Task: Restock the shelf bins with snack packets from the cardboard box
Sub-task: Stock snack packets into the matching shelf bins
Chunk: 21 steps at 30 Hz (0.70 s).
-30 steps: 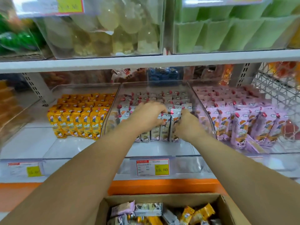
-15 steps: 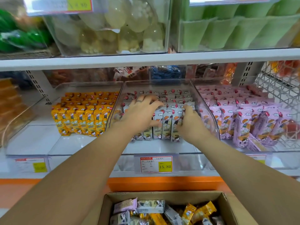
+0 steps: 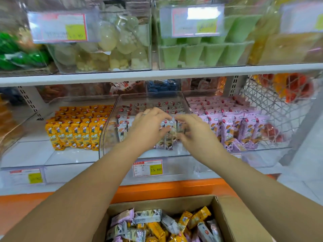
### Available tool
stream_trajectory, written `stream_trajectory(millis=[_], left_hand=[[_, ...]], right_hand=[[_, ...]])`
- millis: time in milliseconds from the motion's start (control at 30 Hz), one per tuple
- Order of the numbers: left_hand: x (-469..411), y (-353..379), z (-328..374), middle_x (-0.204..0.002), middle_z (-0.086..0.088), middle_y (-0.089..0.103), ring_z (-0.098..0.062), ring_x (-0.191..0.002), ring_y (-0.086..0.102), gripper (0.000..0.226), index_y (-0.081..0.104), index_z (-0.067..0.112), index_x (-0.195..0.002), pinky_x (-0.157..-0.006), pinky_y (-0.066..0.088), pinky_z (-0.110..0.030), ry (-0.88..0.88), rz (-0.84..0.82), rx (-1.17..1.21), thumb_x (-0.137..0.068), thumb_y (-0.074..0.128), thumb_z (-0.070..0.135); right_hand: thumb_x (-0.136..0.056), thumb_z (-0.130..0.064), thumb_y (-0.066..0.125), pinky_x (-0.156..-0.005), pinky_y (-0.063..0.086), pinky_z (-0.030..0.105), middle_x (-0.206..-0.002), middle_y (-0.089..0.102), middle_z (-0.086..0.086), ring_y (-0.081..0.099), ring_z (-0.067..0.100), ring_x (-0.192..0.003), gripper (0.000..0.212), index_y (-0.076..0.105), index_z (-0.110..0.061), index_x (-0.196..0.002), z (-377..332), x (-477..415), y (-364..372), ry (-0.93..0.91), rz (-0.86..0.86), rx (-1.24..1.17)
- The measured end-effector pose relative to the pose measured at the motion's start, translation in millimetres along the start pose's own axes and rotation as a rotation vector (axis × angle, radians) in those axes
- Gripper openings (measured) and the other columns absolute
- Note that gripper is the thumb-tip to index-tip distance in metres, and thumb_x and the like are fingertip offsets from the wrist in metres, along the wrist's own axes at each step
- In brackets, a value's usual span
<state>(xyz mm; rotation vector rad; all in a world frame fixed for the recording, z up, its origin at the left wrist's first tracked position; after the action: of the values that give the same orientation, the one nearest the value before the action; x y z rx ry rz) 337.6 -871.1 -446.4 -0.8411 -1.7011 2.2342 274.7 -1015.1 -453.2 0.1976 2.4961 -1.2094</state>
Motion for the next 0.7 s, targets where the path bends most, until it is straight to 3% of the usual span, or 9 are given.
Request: stream_trajectory(millis=[167, 333, 467, 600, 700], left_hand=[[5, 4, 48, -0.121, 0.005, 0.058, -0.018, -0.115, 0.051, 0.025, 0.062, 0.029, -0.117, -0.101, 0.037, -0.038, 0.057, 0.017, 0.118, -0.093, 0.057, 0.030], [32, 15, 84, -0.105, 0.007, 0.062, -0.015, -0.101, 0.057, 0.018, 0.067, 0.024, -0.106, -0.094, 0.044, -0.042, 0.085, 0.143, 0.312, -0.092, 0.058, 0.020], [69, 35, 102, -0.102, 0.005, 0.062, -0.018, -0.099, 0.058, 0.018, 0.067, 0.020, -0.100, -0.091, 0.046, -0.047, 0.114, 0.208, 0.426, -0.091, 0.052, 0.018], [107, 59, 107, -0.100, 0.009, 0.061, -0.013, -0.099, 0.057, 0.018, 0.067, 0.019, -0.101, -0.091, 0.046, -0.037, 0.056, 0.126, 0.508, -0.092, 0.052, 0.015], [142, 88, 97, -0.096, 0.015, 0.057, -0.005, -0.095, 0.056, 0.017, 0.067, 0.021, -0.100, -0.087, 0.045, -0.026, -0.038, 0.011, 0.527, -0.092, 0.055, 0.013]], right_hand=[[-0.090, -0.005, 0.057, -0.093, 0.047, 0.033, -0.117, 0.054, 0.002, 0.054, 0.017, -0.102, 0.037, 0.056, -0.016, -0.126, 23, 37, -33, -0.003, 0.076, -0.035], [-0.091, -0.006, 0.057, -0.085, 0.045, 0.020, -0.111, 0.054, -0.004, 0.050, 0.003, -0.094, 0.035, 0.057, -0.015, -0.125, 47, 74, -47, 0.028, 0.160, -0.064], [-0.088, -0.003, 0.058, -0.080, 0.048, 0.016, -0.108, 0.055, -0.009, 0.056, 0.005, -0.090, 0.034, 0.060, -0.015, -0.120, 61, 108, -37, 0.052, 0.176, -0.107], [-0.085, 0.001, 0.060, -0.074, 0.045, 0.009, -0.103, 0.061, -0.003, 0.059, 0.011, -0.086, 0.033, 0.062, -0.012, -0.115, 71, 149, -11, 0.139, 0.145, -0.146], [-0.085, -0.001, 0.062, -0.079, 0.048, 0.021, -0.102, 0.063, 0.000, 0.060, 0.014, -0.086, 0.032, 0.062, -0.012, -0.115, 80, 181, 19, 0.245, 0.038, -0.145]])
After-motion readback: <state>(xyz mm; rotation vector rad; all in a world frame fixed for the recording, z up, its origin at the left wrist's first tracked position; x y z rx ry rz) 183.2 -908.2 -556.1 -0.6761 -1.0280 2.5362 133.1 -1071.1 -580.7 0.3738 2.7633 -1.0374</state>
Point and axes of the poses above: each hand's wrist, its own x-axis away from the middle knuckle, its own y-axis out of the palm, z = x × y, the point moved 1 cm from there along -x, towards the middle knuckle
